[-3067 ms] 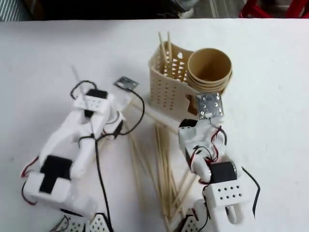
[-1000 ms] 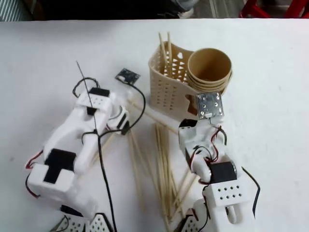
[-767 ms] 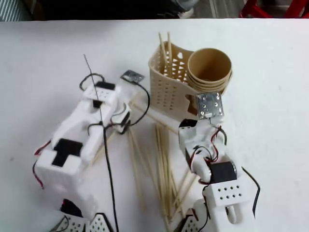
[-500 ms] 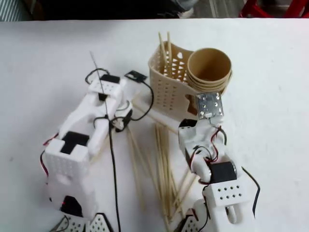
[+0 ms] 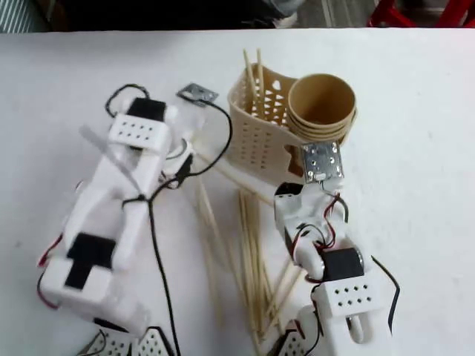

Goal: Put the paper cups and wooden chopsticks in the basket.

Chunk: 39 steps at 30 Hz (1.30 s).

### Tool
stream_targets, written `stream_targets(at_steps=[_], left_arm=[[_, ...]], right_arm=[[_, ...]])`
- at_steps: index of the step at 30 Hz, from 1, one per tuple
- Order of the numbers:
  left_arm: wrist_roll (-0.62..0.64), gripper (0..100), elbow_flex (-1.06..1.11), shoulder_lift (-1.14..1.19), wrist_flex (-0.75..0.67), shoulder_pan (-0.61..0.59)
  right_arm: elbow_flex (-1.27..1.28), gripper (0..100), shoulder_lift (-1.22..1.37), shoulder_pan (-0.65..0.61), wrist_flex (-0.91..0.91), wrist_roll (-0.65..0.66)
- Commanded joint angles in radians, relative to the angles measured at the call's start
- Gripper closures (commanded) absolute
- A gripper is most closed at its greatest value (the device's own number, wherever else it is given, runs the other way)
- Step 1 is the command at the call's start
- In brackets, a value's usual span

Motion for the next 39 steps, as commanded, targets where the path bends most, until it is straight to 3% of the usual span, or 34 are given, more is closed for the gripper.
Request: stream_targets(at_steps=[1,19,30,39], left_arm=[[-0.009,98,-0.028,-0.209,0.029,-0.005],[0.034,98,-0.028,-0.544,-0.183,0.005],[0.084,98,-0.305,-0.561,-0.233,0.208],[0.086,98,-0.345,-0.533,-0.522,0.317]], right_arm=[[-0.005,97.5,-0.018,0.001,-0.016,0.000],[-0.005,97.5,-0.018,-0.001,-0.016,0.000],[-0.003,97.5,-0.018,-0.001,-0.013,0.028],[0.015,97.5,-0.018,-0.045,-0.001,0.092]])
